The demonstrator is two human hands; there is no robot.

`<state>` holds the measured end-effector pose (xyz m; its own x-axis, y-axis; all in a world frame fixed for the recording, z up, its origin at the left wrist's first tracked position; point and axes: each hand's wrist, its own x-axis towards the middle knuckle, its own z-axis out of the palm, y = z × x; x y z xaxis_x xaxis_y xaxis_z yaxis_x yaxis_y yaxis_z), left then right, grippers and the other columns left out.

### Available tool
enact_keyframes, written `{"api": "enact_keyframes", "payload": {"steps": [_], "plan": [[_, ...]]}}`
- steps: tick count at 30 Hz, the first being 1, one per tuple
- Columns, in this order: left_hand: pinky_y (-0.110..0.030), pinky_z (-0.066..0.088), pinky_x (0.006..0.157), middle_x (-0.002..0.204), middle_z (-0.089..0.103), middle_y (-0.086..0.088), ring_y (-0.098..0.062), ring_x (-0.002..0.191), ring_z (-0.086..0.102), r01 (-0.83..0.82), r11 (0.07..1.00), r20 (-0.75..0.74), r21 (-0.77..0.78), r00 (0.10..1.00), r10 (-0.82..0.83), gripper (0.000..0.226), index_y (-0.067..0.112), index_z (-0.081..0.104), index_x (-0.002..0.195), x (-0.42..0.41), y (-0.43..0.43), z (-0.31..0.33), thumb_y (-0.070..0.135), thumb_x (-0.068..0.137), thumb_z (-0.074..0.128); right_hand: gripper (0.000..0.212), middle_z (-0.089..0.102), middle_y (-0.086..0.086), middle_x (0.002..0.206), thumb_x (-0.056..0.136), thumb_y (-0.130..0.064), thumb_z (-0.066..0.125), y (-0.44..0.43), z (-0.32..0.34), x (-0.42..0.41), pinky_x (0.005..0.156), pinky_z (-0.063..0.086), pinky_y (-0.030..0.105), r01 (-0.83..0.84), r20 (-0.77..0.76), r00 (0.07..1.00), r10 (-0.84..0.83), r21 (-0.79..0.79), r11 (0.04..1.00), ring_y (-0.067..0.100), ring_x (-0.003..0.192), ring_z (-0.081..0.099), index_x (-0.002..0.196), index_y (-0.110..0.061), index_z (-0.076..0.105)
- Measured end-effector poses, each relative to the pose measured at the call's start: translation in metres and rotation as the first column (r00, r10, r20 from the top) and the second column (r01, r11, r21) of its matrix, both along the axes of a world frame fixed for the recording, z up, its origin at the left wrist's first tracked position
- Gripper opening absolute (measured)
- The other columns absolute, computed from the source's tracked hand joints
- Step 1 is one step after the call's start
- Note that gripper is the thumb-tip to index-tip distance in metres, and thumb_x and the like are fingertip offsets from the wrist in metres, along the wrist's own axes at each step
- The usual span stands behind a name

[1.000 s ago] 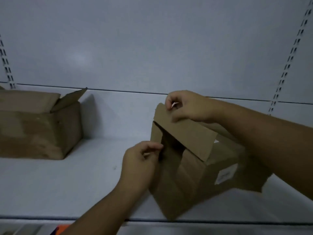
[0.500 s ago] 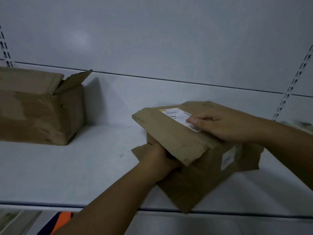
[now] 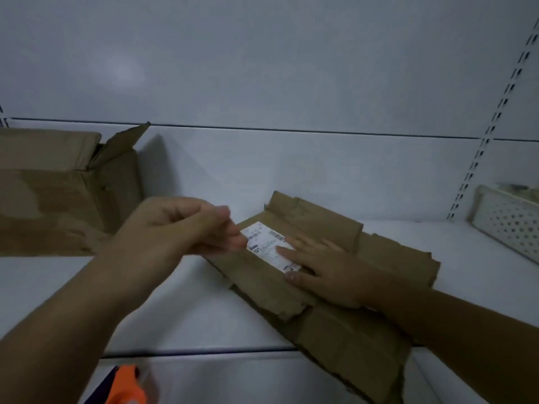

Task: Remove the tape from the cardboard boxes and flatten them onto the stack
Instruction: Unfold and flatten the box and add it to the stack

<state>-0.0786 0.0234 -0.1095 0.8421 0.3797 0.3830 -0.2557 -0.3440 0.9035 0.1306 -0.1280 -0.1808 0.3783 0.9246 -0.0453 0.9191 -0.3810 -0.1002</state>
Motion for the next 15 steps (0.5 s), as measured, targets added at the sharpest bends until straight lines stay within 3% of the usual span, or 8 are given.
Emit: {"api": "enact_keyframes", "payload": {"steps": [3,5,7,9,11,12,15], "plan": [[-0.018,0.051,0.072,0.084,0.076,0.000,-0.012,0.081,0.069,-0.006,0.966,-0.181,0.260,0.982,0.055,0.020,0.015,0.075,0.081,0.056,-0.008,-0.001,0.029,0.085,0.062,0.052,0.012,-0.011,0.158,0.096,-0.052,0.032,-0.008,0.009,-0.007,0.118,0.007,0.033,-0.025,-0.019,0.999,0.026,0.072,0.997,0.006,0.144,0.009,0.145,-0.040,0.022],[-0.019,0.043,0.071,0.105,0.070,0.004,-0.009,0.087,0.059,0.014,0.850,-0.308,0.526,0.935,0.175,0.023,0.018,0.071,0.098,0.095,-0.001,-0.017,0.034,0.088,0.059,0.049,0.022,-0.010,0.156,0.095,-0.048,0.039,-0.022,0.016,-0.018,0.115,0.016,0.030,-0.024,-0.034,0.999,0.028,0.107,0.994,0.008,0.141,0.021,0.143,-0.035,0.034],[-0.027,0.043,0.084,0.126,0.059,0.000,-0.015,0.098,0.055,0.095,0.745,-0.453,0.660,0.842,0.293,0.046,0.016,0.060,0.119,0.129,0.012,-0.043,0.049,0.087,0.054,0.045,0.036,-0.008,0.150,0.095,-0.046,0.042,-0.046,0.020,-0.023,0.112,0.027,0.029,0.043,0.003,0.999,-0.043,0.119,0.992,0.010,0.134,0.035,0.138,-0.031,0.044],[-0.041,0.039,0.100,0.136,0.052,-0.008,-0.026,0.116,0.051,0.191,0.668,-0.557,0.719,0.733,0.391,0.078,0.015,0.051,0.126,0.159,0.018,-0.065,0.075,0.079,0.039,0.038,0.054,-0.005,0.136,0.094,-0.044,0.043,-0.074,0.020,-0.020,0.104,0.039,0.032,0.183,0.080,0.976,-0.204,0.213,0.960,0.014,0.120,0.050,0.128,-0.029,0.055],[-0.052,0.028,0.107,0.142,0.043,-0.011,-0.034,0.129,0.039,0.238,0.598,-0.573,0.765,0.677,0.463,0.101,0.016,0.045,0.132,0.182,0.010,-0.080,0.090,0.068,0.019,0.037,0.057,-0.004,0.131,0.092,-0.046,0.044,-0.098,0.013,-0.011,0.102,0.038,0.035,0.429,0.101,0.873,-0.477,0.306,0.850,0.015,0.116,0.050,0.119,-0.028,0.060],[-0.054,0.026,0.108,0.144,0.040,-0.011,-0.035,0.132,0.035,0.257,0.565,-0.563,0.784,0.677,0.474,0.100,0.017,0.042,0.135,0.193,0.004,-0.080,0.089,0.069,0.017,0.040,0.051,-0.003,0.139,0.090,-0.050,0.044,-0.110,0.008,-0.008,0.107,0.031,0.037,0.561,0.092,0.781,-0.618,0.334,0.757,0.016,0.124,0.044,0.121,-0.028,0.058],[-0.054,0.027,0.107,0.141,0.042,-0.009,-0.035,0.130,0.036,0.282,0.480,-0.520,0.830,0.703,0.485,0.083,0.020,0.043,0.130,0.201,-0.022,-0.073,0.081,0.077,0.024,0.063,0.008,0.002,0.159,0.082,-0.061,0.047,-0.136,-0.006,-0.013,0.114,0.005,0.052,0.791,-0.020,0.507,-0.862,0.409,0.456,0.023,0.146,0.002,0.137,-0.032,0.039]]}}
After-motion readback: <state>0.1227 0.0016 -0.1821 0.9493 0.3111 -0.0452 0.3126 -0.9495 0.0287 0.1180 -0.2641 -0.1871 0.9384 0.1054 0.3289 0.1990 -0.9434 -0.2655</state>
